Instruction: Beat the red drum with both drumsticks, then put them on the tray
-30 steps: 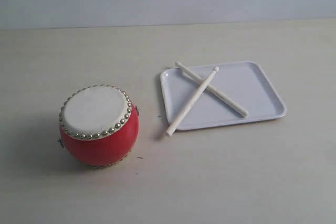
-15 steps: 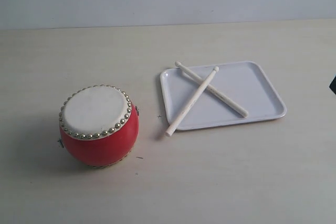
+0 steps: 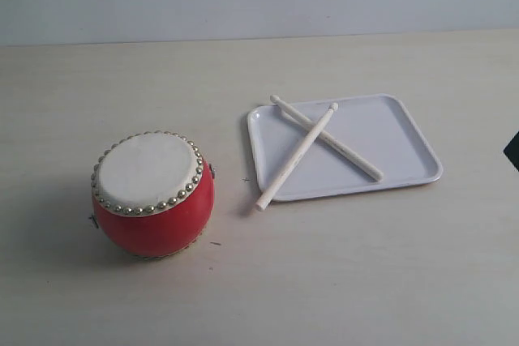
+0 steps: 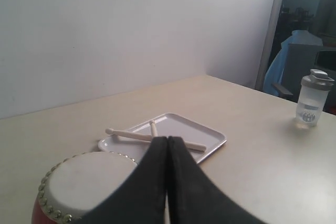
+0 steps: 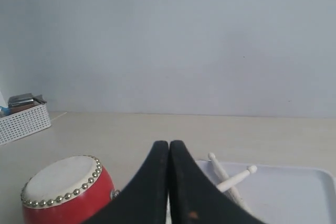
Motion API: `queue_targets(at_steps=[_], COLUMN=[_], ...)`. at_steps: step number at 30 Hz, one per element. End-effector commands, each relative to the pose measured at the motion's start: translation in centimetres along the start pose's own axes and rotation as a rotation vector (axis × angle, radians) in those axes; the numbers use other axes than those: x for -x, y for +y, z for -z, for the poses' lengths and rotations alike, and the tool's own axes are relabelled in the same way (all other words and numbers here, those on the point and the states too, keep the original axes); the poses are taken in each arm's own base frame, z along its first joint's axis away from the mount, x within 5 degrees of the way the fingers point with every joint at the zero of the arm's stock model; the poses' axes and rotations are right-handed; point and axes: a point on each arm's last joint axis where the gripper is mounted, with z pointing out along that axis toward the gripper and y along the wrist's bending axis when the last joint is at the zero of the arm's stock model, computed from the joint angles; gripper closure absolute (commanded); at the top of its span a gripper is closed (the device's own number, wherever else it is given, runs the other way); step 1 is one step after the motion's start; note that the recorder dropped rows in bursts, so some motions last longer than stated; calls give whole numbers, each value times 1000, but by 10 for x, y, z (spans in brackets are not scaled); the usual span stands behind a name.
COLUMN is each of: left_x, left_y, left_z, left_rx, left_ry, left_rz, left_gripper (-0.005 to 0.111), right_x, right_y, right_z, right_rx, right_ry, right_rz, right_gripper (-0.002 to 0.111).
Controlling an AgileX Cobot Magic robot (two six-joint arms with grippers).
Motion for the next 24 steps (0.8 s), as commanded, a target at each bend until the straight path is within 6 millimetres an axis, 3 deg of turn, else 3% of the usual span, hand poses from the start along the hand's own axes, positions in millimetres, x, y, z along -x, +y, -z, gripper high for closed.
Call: queue_targets(at_steps=[1,10,24], left_x=[-1,-1,-1], left_y=[0,0,0], left_z=[0,0,0], left_rx=[-5,-5,-5], left_ry=[5,5,6], left_rz=[6,6,4], left_gripper=[107,107,107], right_x=[-4,-25,-25], right_y=[0,-2,-2], right_z=[0,4,4], right_rx=[4,-36,-36], right_ry=[33,268,270], right_rz=[2,-125,-122], right_gripper=[108,108,108])
